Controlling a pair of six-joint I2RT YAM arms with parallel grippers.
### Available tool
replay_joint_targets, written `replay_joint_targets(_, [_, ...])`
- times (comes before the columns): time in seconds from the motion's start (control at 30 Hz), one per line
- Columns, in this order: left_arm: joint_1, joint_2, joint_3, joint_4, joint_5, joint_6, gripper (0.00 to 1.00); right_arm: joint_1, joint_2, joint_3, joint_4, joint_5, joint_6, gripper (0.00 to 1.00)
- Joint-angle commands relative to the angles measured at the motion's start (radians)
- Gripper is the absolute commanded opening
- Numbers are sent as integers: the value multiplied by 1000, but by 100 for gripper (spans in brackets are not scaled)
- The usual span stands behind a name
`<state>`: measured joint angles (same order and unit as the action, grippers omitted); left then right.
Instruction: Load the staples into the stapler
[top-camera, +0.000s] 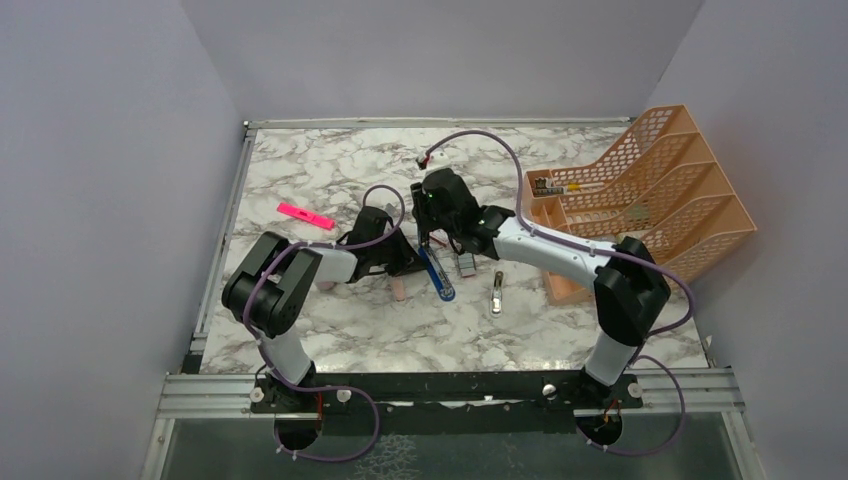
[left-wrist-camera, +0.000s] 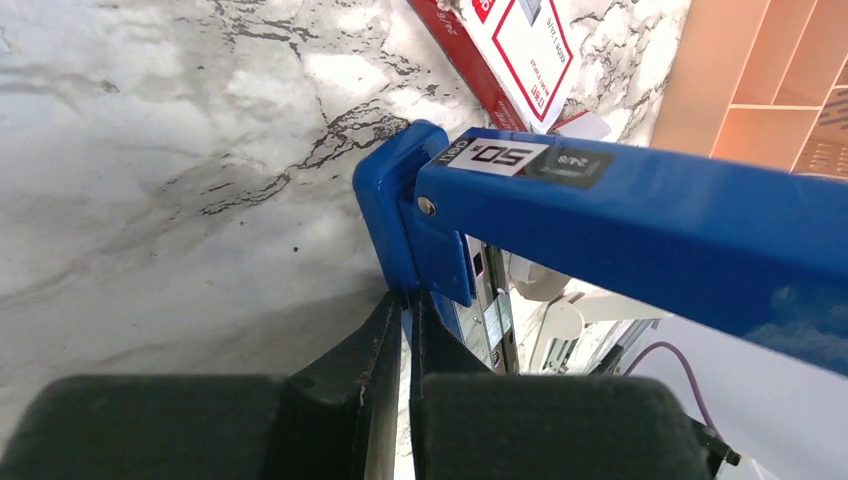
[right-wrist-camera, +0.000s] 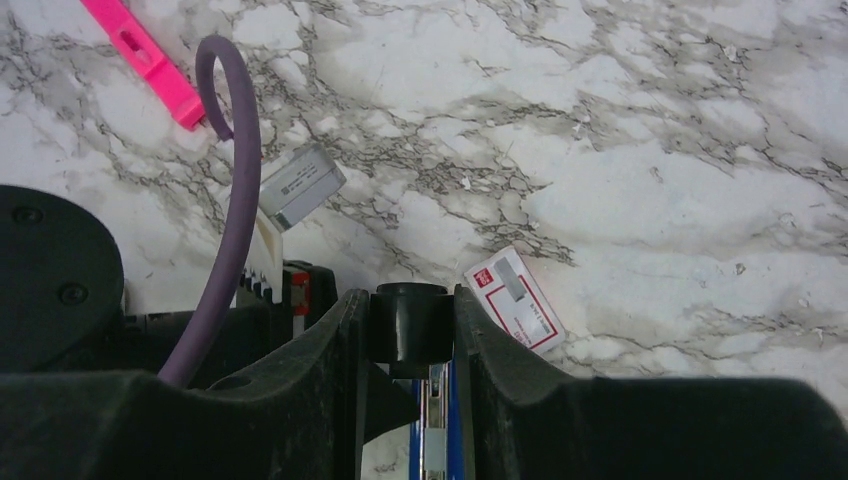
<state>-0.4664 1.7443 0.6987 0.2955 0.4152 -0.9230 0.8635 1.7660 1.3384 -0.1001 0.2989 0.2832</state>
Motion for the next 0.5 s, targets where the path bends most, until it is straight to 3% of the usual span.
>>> replay_joint_targets(0.0, [-6,76,-14,-60,-130,4,6,44,-70,-86,-29,-5,59,24])
replay_joint_targets(0.47, [-6,93,-2,-94,-155,-10,5,104,-189,-259,-16,76,104,22])
